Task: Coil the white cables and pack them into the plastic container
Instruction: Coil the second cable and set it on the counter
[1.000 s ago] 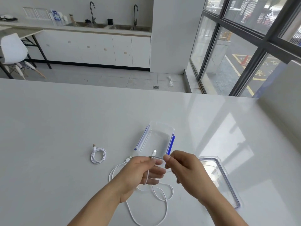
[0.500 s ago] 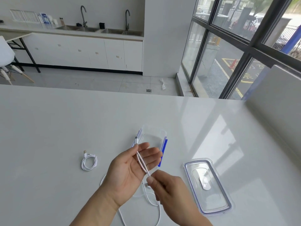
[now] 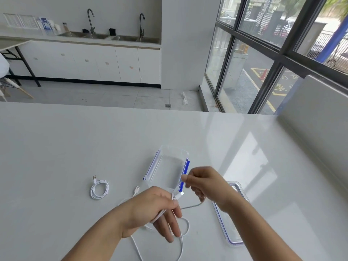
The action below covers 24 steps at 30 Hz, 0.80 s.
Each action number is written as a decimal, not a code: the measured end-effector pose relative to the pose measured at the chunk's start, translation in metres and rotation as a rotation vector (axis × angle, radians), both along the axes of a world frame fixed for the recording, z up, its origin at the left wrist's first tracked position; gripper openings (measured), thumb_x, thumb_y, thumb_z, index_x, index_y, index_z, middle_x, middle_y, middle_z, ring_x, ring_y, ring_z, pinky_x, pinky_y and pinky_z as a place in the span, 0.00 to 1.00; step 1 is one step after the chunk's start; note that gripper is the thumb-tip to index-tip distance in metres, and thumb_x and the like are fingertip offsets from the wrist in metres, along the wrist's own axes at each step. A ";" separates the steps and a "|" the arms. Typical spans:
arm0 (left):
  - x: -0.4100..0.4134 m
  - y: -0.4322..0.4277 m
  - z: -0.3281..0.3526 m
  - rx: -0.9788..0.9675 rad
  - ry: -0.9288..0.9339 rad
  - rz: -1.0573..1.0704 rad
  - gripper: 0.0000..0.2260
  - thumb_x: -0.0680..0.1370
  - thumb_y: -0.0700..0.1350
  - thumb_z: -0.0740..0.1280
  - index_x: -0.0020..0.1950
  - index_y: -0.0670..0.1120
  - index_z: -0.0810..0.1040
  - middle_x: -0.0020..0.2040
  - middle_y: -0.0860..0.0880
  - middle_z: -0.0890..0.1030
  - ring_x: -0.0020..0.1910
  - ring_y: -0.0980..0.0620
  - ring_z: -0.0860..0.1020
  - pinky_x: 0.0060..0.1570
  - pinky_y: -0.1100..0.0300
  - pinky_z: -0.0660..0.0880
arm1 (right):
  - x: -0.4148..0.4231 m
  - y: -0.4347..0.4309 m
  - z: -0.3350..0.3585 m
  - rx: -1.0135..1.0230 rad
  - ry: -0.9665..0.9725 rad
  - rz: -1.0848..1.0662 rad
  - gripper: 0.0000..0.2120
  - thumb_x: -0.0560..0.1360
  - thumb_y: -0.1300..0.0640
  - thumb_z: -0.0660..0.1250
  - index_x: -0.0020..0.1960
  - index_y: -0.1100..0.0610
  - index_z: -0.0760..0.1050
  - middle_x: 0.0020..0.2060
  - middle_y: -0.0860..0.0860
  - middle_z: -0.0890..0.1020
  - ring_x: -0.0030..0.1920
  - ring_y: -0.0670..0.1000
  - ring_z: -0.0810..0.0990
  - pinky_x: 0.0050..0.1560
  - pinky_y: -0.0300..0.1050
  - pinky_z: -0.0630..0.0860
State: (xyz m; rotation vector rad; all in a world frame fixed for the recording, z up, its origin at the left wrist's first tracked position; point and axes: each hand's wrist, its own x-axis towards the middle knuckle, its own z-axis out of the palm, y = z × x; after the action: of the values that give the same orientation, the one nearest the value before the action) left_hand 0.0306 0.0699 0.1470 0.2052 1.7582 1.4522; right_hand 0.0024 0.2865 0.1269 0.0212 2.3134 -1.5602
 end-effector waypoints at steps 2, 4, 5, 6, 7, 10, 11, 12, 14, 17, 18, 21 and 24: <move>-0.001 0.005 -0.006 -0.096 0.067 0.051 0.13 0.83 0.44 0.59 0.50 0.37 0.79 0.45 0.37 0.87 0.40 0.40 0.85 0.45 0.56 0.79 | -0.001 -0.013 0.020 -0.019 0.044 0.011 0.16 0.77 0.49 0.71 0.33 0.54 0.79 0.21 0.44 0.70 0.24 0.48 0.68 0.28 0.42 0.70; -0.002 0.007 -0.010 -0.113 0.111 0.139 0.13 0.84 0.45 0.60 0.51 0.38 0.80 0.46 0.41 0.88 0.45 0.42 0.87 0.52 0.52 0.80 | 0.005 -0.024 0.034 0.028 0.103 0.019 0.16 0.77 0.47 0.70 0.34 0.55 0.80 0.21 0.44 0.73 0.25 0.48 0.70 0.29 0.44 0.71; -0.002 0.007 -0.011 -0.093 0.120 0.189 0.13 0.84 0.45 0.61 0.52 0.38 0.81 0.46 0.42 0.88 0.47 0.43 0.87 0.55 0.51 0.80 | 0.009 -0.028 0.038 0.060 0.138 0.026 0.17 0.77 0.47 0.69 0.35 0.56 0.80 0.22 0.45 0.74 0.26 0.48 0.71 0.31 0.45 0.72; -0.002 0.006 -0.012 -0.065 0.124 0.240 0.13 0.84 0.45 0.61 0.53 0.39 0.81 0.46 0.43 0.89 0.48 0.44 0.87 0.57 0.50 0.80 | 0.014 -0.032 0.040 0.097 0.176 0.033 0.17 0.78 0.47 0.68 0.37 0.57 0.80 0.23 0.47 0.74 0.26 0.48 0.71 0.32 0.46 0.72; -0.002 0.005 -0.013 -0.027 0.123 0.288 0.13 0.84 0.46 0.61 0.54 0.39 0.82 0.47 0.43 0.88 0.49 0.45 0.87 0.57 0.51 0.81 | 0.020 -0.035 0.040 0.137 0.215 0.038 0.17 0.79 0.47 0.67 0.38 0.57 0.79 0.25 0.51 0.75 0.27 0.48 0.71 0.34 0.46 0.72; -0.002 0.001 -0.016 0.152 0.089 0.415 0.14 0.85 0.45 0.59 0.57 0.39 0.83 0.52 0.39 0.87 0.54 0.42 0.85 0.59 0.49 0.80 | 0.036 -0.043 0.038 0.228 0.285 0.024 0.15 0.80 0.47 0.65 0.38 0.54 0.76 0.27 0.52 0.78 0.28 0.46 0.73 0.35 0.46 0.72; -0.002 0.001 -0.017 0.237 0.047 0.461 0.14 0.84 0.43 0.59 0.58 0.37 0.82 0.54 0.37 0.86 0.55 0.40 0.84 0.60 0.47 0.79 | 0.042 -0.046 0.037 0.230 0.287 0.013 0.14 0.80 0.47 0.65 0.38 0.52 0.76 0.26 0.48 0.79 0.27 0.44 0.73 0.35 0.45 0.73; -0.001 0.000 -0.018 0.336 -0.013 0.507 0.14 0.84 0.41 0.60 0.59 0.36 0.81 0.55 0.35 0.85 0.55 0.39 0.84 0.59 0.47 0.80 | 0.047 -0.049 0.035 0.228 0.285 0.000 0.13 0.81 0.48 0.65 0.39 0.50 0.76 0.26 0.44 0.79 0.26 0.43 0.74 0.35 0.44 0.73; 0.000 0.000 -0.017 0.551 -0.151 0.559 0.14 0.79 0.39 0.62 0.61 0.33 0.80 0.54 0.35 0.84 0.52 0.41 0.84 0.54 0.50 0.81 | 0.055 -0.054 0.032 0.232 0.303 -0.030 0.10 0.81 0.48 0.64 0.42 0.48 0.77 0.27 0.38 0.80 0.28 0.43 0.76 0.36 0.44 0.75; 0.001 0.001 -0.015 0.797 -0.277 0.555 0.25 0.74 0.43 0.63 0.68 0.33 0.73 0.64 0.33 0.80 0.62 0.40 0.80 0.68 0.44 0.70 | 0.068 -0.059 0.025 0.354 0.393 -0.032 0.09 0.82 0.45 0.61 0.49 0.46 0.77 0.32 0.49 0.82 0.35 0.50 0.80 0.41 0.49 0.78; 0.001 0.002 -0.014 0.844 -0.285 0.562 0.28 0.73 0.46 0.64 0.70 0.33 0.71 0.66 0.33 0.79 0.66 0.40 0.78 0.72 0.43 0.66 | 0.073 -0.062 0.021 0.418 0.431 -0.020 0.12 0.82 0.43 0.59 0.49 0.48 0.76 0.34 0.51 0.83 0.37 0.52 0.81 0.43 0.50 0.78; 0.001 0.006 -0.011 0.904 -0.262 0.617 0.31 0.74 0.52 0.64 0.72 0.35 0.69 0.68 0.34 0.78 0.69 0.40 0.76 0.72 0.46 0.65 | 0.087 -0.071 0.007 0.514 0.502 0.003 0.17 0.82 0.39 0.54 0.50 0.51 0.74 0.38 0.53 0.84 0.40 0.55 0.80 0.44 0.49 0.77; 0.003 0.006 -0.008 0.957 -0.257 0.605 0.32 0.77 0.56 0.62 0.73 0.35 0.69 0.69 0.34 0.76 0.70 0.38 0.74 0.73 0.45 0.63 | 0.089 -0.073 -0.009 0.400 0.457 -0.009 0.17 0.82 0.40 0.58 0.47 0.52 0.75 0.34 0.54 0.80 0.39 0.57 0.79 0.43 0.49 0.75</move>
State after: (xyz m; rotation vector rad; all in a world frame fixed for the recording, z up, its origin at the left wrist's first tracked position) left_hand 0.0337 0.0758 0.1386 -0.0409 0.8167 2.5524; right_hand 0.0915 0.2131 0.1175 -0.2501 2.9501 -1.1692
